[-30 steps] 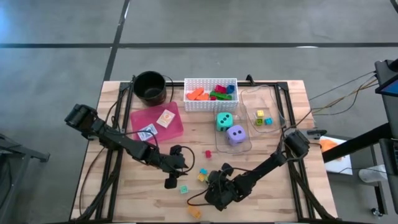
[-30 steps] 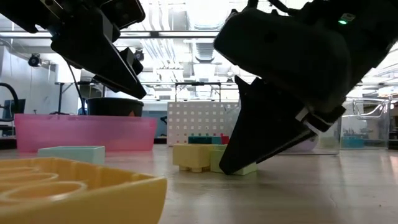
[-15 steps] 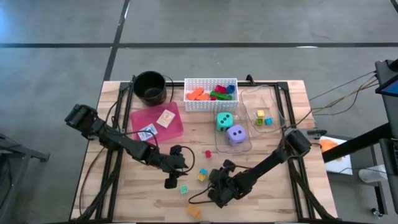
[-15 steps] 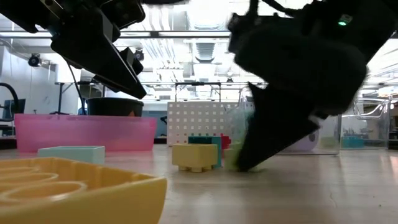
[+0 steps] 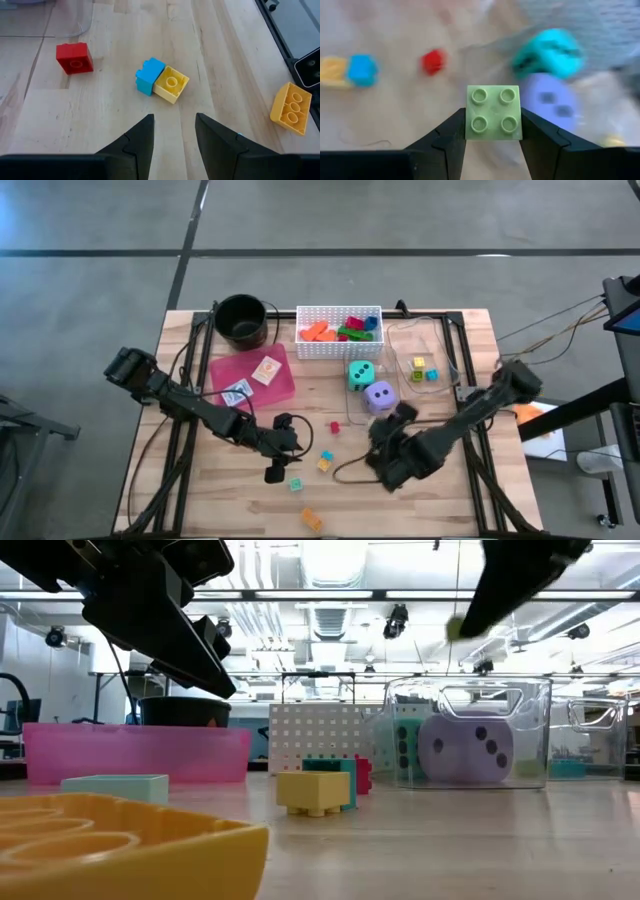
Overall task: Pick & Place Toys
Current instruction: Put the small light green game piece into the right transparent bin, then put the small red game piece into the right transparent bin
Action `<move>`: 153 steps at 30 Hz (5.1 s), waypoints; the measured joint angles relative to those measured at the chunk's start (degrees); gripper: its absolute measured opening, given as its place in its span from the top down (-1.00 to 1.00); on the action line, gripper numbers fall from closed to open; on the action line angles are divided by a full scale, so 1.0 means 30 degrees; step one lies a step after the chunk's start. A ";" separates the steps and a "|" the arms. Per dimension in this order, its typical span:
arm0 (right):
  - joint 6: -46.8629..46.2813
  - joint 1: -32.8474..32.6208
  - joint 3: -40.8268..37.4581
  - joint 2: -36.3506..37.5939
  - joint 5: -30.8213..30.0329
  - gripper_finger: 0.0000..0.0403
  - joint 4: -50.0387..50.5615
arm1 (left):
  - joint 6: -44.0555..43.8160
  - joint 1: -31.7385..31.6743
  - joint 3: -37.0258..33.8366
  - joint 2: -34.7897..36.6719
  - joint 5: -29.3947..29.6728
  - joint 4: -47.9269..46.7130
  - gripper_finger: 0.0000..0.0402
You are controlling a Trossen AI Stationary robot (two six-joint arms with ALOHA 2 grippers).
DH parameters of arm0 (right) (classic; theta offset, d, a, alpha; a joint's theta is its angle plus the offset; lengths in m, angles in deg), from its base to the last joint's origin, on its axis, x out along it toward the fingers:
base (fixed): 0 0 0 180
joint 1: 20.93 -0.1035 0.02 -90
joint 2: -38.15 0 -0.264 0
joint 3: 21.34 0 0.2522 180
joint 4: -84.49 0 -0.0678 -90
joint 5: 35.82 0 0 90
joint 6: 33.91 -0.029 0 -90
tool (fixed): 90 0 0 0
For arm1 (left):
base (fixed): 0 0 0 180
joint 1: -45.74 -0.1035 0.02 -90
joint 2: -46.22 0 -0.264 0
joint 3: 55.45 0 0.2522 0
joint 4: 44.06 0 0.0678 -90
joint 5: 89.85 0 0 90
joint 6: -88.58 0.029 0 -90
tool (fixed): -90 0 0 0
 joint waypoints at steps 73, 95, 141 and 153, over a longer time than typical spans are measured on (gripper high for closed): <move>0.9214 0.3881 -0.4345 0.5328 0.3647 -0.31 -1.2325 | 0.0590 -0.0452 -0.0007 0.0000 0.0000 -0.0029 0.26; 0.2151 0.1275 0.5556 -0.6309 0.7115 -0.30 -0.2004 | 0.5388 -0.0474 -0.0007 -0.0241 0.1295 0.1523 0.26; 0.1156 -0.0831 -0.6162 0.2065 0.4959 -0.30 -1.1994 | 1.6677 -0.7495 0.8392 -0.8597 -0.4655 -0.4781 -0.29; 0.1163 -0.0831 -0.5765 0.2065 0.4945 -0.30 -1.2039 | 1.6307 -0.7628 0.7832 -0.8563 -0.5078 -0.4184 0.21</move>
